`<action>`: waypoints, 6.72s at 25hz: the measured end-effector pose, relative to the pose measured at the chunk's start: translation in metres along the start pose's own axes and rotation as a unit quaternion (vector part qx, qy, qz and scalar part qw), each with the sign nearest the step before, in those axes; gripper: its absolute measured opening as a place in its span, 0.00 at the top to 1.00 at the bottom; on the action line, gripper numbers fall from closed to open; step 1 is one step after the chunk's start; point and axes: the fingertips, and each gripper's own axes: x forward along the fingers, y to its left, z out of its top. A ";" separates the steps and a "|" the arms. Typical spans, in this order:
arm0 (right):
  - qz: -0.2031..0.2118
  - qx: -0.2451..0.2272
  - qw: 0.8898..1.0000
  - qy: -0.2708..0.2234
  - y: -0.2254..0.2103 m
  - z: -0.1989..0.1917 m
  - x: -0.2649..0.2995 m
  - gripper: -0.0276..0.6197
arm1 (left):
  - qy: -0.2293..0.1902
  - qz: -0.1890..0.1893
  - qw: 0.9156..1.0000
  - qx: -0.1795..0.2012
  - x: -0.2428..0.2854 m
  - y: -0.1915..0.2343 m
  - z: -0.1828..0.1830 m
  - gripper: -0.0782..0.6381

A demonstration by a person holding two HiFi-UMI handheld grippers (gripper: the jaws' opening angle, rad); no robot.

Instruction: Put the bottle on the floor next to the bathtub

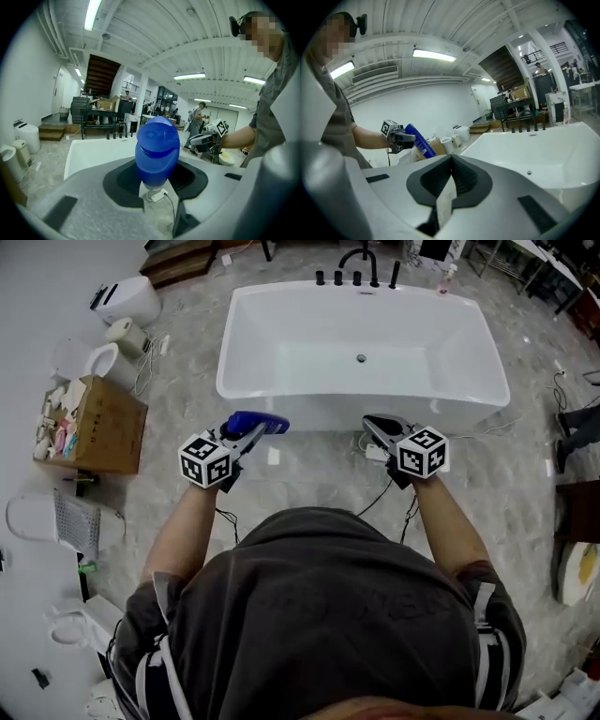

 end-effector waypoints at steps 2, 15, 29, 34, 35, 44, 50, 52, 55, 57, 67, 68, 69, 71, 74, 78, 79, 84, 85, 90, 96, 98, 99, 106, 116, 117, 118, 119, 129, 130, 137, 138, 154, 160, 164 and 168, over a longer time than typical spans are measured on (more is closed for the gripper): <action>0.015 -0.016 1.000 0.015 -0.004 -0.009 0.007 0.97 | 0.019 0.010 1.000 -0.003 0.012 0.005 -0.013 0.70; -0.015 0.006 0.993 0.115 -0.047 -0.178 0.146 0.97 | 0.152 -0.010 0.988 0.003 0.088 0.136 -0.231 0.70; -0.038 0.026 0.969 0.241 -0.132 -0.459 0.315 0.97 | 0.255 0.020 0.965 -0.050 0.156 0.282 -0.593 0.70; -0.026 0.025 0.963 0.265 -0.167 -0.544 0.354 0.97 | 0.264 0.019 0.964 -0.032 0.202 0.318 -0.661 0.70; -0.023 0.022 0.961 0.273 -0.173 -0.560 0.361 0.97 | 0.266 0.016 0.964 -0.026 0.211 0.324 -0.671 0.70; 0.010 0.017 0.950 0.310 -0.194 -0.657 0.397 0.97 | 0.299 -0.026 0.953 0.052 0.280 0.358 -0.759 0.70; 0.027 0.007 0.945 0.327 -0.194 -0.682 0.416 0.97 | 0.304 -0.066 0.945 0.103 0.311 0.359 -0.784 0.69; 0.030 0.008 0.945 0.326 -0.193 -0.684 0.421 0.97 | 0.305 -0.083 0.941 0.124 0.319 0.355 -0.791 0.69; 0.032 0.014 0.947 0.320 -0.189 -0.685 0.429 0.97 | 0.313 -0.103 0.930 0.165 0.328 0.352 -0.802 0.69; 0.034 0.017 0.946 0.321 -0.187 -0.687 0.432 0.97 | 0.322 -0.113 0.919 0.198 0.331 0.350 -0.809 0.69; 0.048 0.031 0.940 0.336 -0.178 -0.705 0.433 0.97 | 0.347 -0.137 0.894 0.248 0.333 0.353 -0.826 0.69; 0.050 0.031 0.940 0.336 -0.177 -0.704 0.434 0.97 | 0.356 -0.133 0.891 0.249 0.330 0.356 -0.829 0.69; 0.052 0.031 0.940 0.336 -0.175 -0.703 0.434 0.97 | 0.363 -0.129 0.889 0.248 0.327 0.359 -0.831 0.69; 0.056 0.029 0.940 0.336 -0.174 -0.702 0.435 0.97 | 0.369 -0.124 0.889 0.243 0.321 0.361 -0.833 0.68; 0.057 0.026 0.940 0.335 -0.177 -0.701 0.436 0.97 | 0.369 -0.118 0.892 0.232 0.316 0.362 -0.836 0.62; 0.063 0.022 0.940 0.334 -0.172 -0.699 0.438 0.97 | 0.369 -0.105 0.899 0.214 0.311 0.365 -0.835 0.55; 0.064 0.021 0.941 0.333 -0.170 -0.698 0.439 0.97 | 0.364 -0.102 0.902 0.209 0.311 0.366 -0.832 0.54; 0.063 0.015 0.941 0.333 -0.159 -0.687 0.437 0.97 | 0.349 -0.090 0.916 0.177 0.300 0.362 -0.815 0.51; 0.064 0.012 0.941 0.332 -0.156 -0.682 0.437 0.97 | 0.349 -0.085 0.917 0.171 0.295 0.362 -0.811 0.51; 0.058 -0.009 0.945 0.321 -0.140 -0.632 0.435 0.97 | 0.340 -0.043 0.932 0.118 0.255 0.359 -0.772 0.51; 0.033 -0.012 0.955 0.293 -0.110 -0.532 0.421 0.97 | 0.310 -0.009 0.948 0.068 0.185 0.333 -0.682 0.51; 0.026 -0.023 0.959 0.282 -0.099 -0.488 0.415 0.97 | 0.291 0.008 0.955 0.050 0.165 0.329 -0.641 0.51; 0.023 -0.029 0.961 0.275 -0.094 -0.463 0.411 0.97 | 0.280 0.018 0.959 0.041 0.156 0.327 -0.619 0.51; 0.003 -0.054 0.970 0.237 -0.042 -0.303 0.354 0.97 | 0.176 0.024 0.984 -0.024 0.085 0.267 -0.436 0.52; -0.027 -0.087 0.982 0.168 0.034 -0.112 0.270 0.97 | 0.088 0.000 0.996 0.007 -0.007 0.197 -0.229 0.61; -0.029 -0.091 0.982 0.162 0.042 -0.098 0.262 0.97 | 0.076 0.001 0.997 0.003 -0.015 0.189 -0.211 0.62; -0.030 -0.096 0.982 0.157 0.049 -0.085 0.254 0.97 | 0.064 0.002 0.998 0.000 -0.022 0.182 -0.195 0.63; -0.031 -0.099 0.983 0.152 0.057 -0.073 0.247 0.97 | 0.055 0.003 0.998 -0.002 -0.029 0.175 -0.181 0.63; -0.023 -0.102 0.992 0.078 0.111 0.008 0.200 0.97 | -0.017 0.035 0.999 0.005 -0.111 0.141 -0.092 0.67; -0.023 -0.104 0.991 0.075 0.114 0.011 0.197 0.97 | -0.024 0.040 0.999 0.004 -0.120 0.142 -0.087 0.68; -0.033 -0.098 0.993 0.059 0.114 0.015 0.173 0.97 | -0.081 0.039 0.995 -0.030 -0.147 0.138 -0.060 0.83; -0.034 -0.095 0.993 0.056 0.114 0.013 0.169 0.97 | -0.089 0.036 0.995 -0.037 -0.147 0.137 -0.059 0.84; -0.017 -0.038 0.998 0.037 0.108 -0.002 0.193 0.97 | -0.115 0.036 0.990 -0.078 -0.137 0.138 -0.063 0.88; -0.020 -0.037 0.998 0.040 0.103 -0.005 0.191 0.97 | -0.115 0.033 0.989 -0.081 -0.133 0.138 -0.065 0.88; -0.025 -0.034 0.998 0.040 0.099 -0.003 0.189 0.97 | -0.113 0.031 0.990 -0.079 -0.132 0.137 -0.065 0.88; -0.022 -0.055 0.997 0.045 0.099 -0.001 0.189 0.97 | -0.110 0.030 0.990 -0.079 -0.127 0.137 -0.065 0.88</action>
